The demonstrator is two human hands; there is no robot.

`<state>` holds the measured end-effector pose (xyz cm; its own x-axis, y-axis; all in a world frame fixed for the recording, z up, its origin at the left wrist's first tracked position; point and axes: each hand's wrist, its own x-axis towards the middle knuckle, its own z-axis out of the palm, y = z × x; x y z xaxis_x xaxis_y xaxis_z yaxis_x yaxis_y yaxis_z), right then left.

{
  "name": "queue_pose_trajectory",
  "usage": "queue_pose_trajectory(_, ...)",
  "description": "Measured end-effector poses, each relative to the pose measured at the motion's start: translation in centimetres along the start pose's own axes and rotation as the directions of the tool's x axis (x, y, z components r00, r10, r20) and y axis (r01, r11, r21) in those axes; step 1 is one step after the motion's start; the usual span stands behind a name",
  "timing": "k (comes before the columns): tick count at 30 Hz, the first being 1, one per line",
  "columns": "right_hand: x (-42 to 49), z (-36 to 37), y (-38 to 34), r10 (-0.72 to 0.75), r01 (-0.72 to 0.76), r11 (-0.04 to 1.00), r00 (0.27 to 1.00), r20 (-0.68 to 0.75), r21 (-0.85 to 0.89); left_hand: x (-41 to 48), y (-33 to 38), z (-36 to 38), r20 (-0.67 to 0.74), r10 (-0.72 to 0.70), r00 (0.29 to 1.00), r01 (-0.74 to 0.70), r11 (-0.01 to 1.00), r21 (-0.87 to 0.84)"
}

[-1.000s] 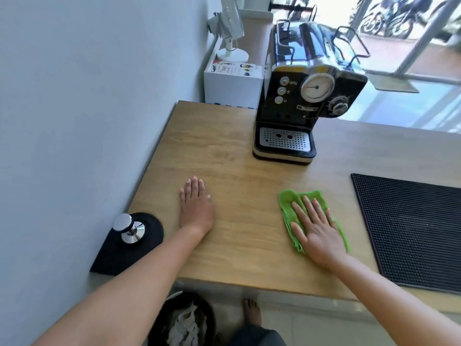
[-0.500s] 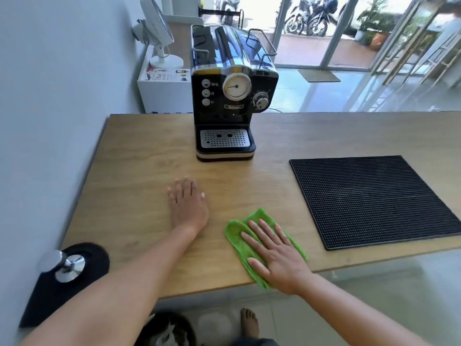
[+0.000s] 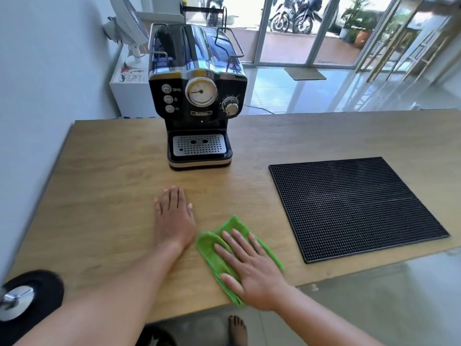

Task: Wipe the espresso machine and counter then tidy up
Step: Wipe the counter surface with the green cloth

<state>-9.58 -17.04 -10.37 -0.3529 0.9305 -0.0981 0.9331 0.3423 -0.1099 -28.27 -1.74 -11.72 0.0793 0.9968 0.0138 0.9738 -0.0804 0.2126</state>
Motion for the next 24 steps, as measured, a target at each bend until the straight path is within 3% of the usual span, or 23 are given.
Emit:
queue_pose_trajectory(2,-1.1,0.1,3.0,0.056,-0.057,0.997,0.998,-0.026,-0.044,-0.1,-0.1,0.1,-0.014,-0.002,1.000,0.002,1.000,0.010)
queue_pose_trajectory(4,0.9,-0.6,5.6,0.227,-0.228,0.974,0.974,-0.026,-0.012,-0.1,-0.1,0.2,-0.013,0.002,1.000,-0.002,1.000,0.020)
queue_pose_trajectory(7,7.8,-1.6,7.3,0.524,-0.523,0.850,0.852,-0.003,0.063,-0.1,0.0,0.3,-0.018,-0.004,1.000,0.004,1.000,0.021)
queue_pose_trajectory(9,12.4,-2.2,7.0,0.607,-0.607,0.789,0.794,0.038,0.090,0.1,0.0,0.3,-0.024,-0.012,1.000,0.012,1.000,0.021)
queue_pose_trajectory(12,15.6,-2.3,5.1,0.519,-0.524,0.849,0.852,0.075,0.074,0.1,0.1,0.5,-0.027,-0.027,0.999,0.027,0.999,0.030)
queue_pose_trajectory(16,12.1,-1.9,3.5,0.120,-0.123,0.992,0.991,0.062,0.037,0.1,0.2,0.4,-0.023,-0.025,0.999,0.025,1.000,0.017)
queue_pose_trajectory(19,7.8,-1.7,6.3,-0.067,0.067,0.998,0.997,0.046,0.006,-0.1,0.2,0.3,-0.009,-0.017,1.000,0.017,1.000,0.015)
queue_pose_trajectory(21,7.4,-2.1,9.0,0.030,-0.029,0.999,0.998,0.048,-0.029,-0.2,0.3,0.2,0.007,-0.017,1.000,0.017,1.000,0.001)
queue_pose_trajectory(24,10.5,-2.5,10.0,0.330,-0.330,0.944,0.942,0.055,-0.004,-0.2,0.2,0.1,0.006,-0.014,1.000,0.014,1.000,0.009)
